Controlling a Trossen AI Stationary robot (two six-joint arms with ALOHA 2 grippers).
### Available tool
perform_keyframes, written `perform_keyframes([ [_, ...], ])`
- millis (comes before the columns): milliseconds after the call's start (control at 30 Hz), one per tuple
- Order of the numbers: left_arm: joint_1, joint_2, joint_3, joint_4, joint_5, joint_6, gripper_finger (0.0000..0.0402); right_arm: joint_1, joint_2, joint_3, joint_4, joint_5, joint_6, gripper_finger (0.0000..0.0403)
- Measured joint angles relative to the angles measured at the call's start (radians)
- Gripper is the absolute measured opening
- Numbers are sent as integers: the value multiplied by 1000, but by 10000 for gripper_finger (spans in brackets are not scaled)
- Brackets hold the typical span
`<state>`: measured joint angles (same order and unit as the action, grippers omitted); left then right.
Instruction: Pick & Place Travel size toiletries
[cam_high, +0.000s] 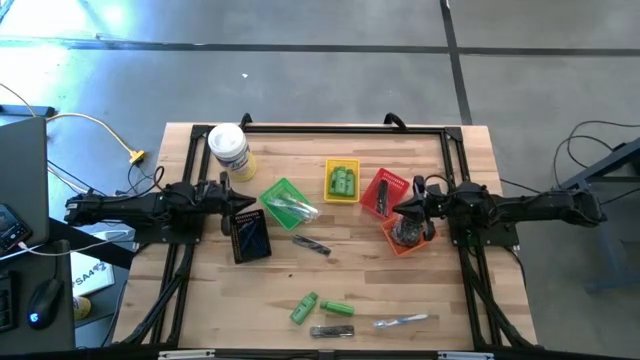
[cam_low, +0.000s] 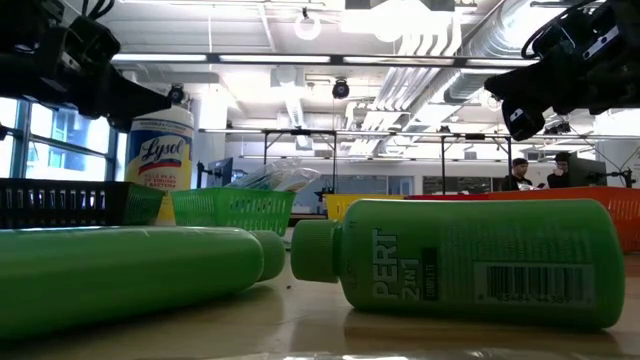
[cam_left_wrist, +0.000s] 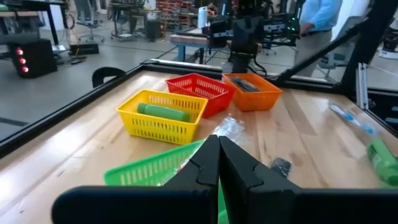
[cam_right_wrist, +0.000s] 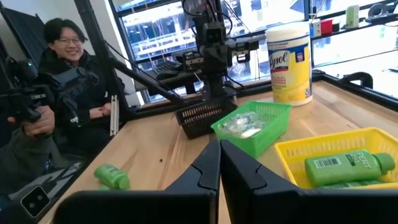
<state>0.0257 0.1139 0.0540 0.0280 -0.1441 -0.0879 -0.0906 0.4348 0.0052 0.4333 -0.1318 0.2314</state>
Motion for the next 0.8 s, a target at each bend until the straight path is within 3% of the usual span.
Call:
perform_keyframes([
  [200, 1, 0, 0, 25, -160, -90, 0, 0, 41, 0, 55, 28, 9, 3],
  [367, 0, 0, 0, 25, -97, -3, 0, 0, 79, 0, 77, 26, 32, 3],
  [600, 0, 0, 0, 69, -129, 73, 0, 21, 144, 0, 99, 28, 34, 3],
  [800, 0, 0, 0, 137, -97, 96, 0, 79, 195, 0, 187, 48, 28, 3],
])
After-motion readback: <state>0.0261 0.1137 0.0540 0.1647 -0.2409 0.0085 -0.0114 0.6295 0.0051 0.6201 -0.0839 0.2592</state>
